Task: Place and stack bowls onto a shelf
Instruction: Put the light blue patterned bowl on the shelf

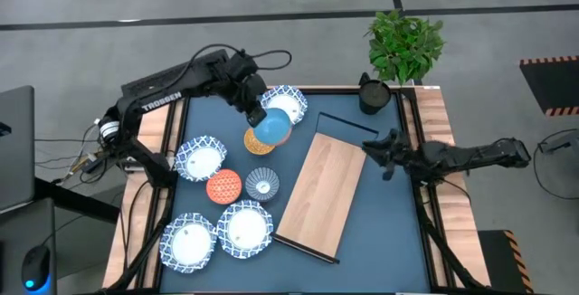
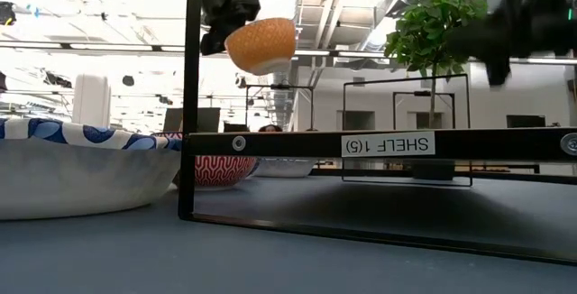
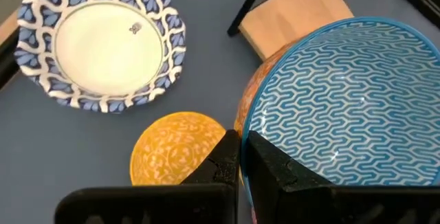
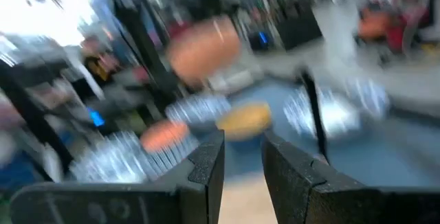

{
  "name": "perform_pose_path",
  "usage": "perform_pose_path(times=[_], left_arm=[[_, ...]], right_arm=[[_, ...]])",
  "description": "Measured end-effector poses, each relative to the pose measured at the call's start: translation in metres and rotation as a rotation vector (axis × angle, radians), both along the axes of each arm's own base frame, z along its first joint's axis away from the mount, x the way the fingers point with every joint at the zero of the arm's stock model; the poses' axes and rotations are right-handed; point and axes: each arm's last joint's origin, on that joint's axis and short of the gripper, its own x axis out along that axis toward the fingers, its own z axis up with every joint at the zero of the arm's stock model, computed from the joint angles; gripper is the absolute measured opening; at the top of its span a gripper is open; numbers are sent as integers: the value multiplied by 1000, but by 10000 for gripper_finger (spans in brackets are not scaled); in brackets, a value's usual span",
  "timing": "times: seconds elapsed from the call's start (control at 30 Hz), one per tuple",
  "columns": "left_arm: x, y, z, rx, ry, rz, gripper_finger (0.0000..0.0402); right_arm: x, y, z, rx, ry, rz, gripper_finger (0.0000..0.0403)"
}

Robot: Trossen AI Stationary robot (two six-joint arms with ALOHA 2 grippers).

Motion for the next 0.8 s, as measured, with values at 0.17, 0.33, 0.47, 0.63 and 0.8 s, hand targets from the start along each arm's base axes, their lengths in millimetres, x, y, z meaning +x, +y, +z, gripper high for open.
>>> perform_pose_path(times=[0.17, 0.33, 0.47, 0.63, 0.8], left_arm=[[7, -11, 0, 5, -7, -34, 0], [13, -13, 4, 45, -57, -40, 0], [17, -11, 7, 51, -108, -12, 0], [28, -12, 3, 29, -136, -3, 0], [54, -18, -19, -23, -121, -41, 0]], right_arm=[[-15, 2, 63, -136, -161, 113, 123], [-37, -3, 106, -232, -146, 13, 123], [-53, -10, 124, -183, -84, -174, 123], [-62, -15, 129, -140, -22, -338, 123], [-62, -16, 126, -147, 7, -362, 123]])
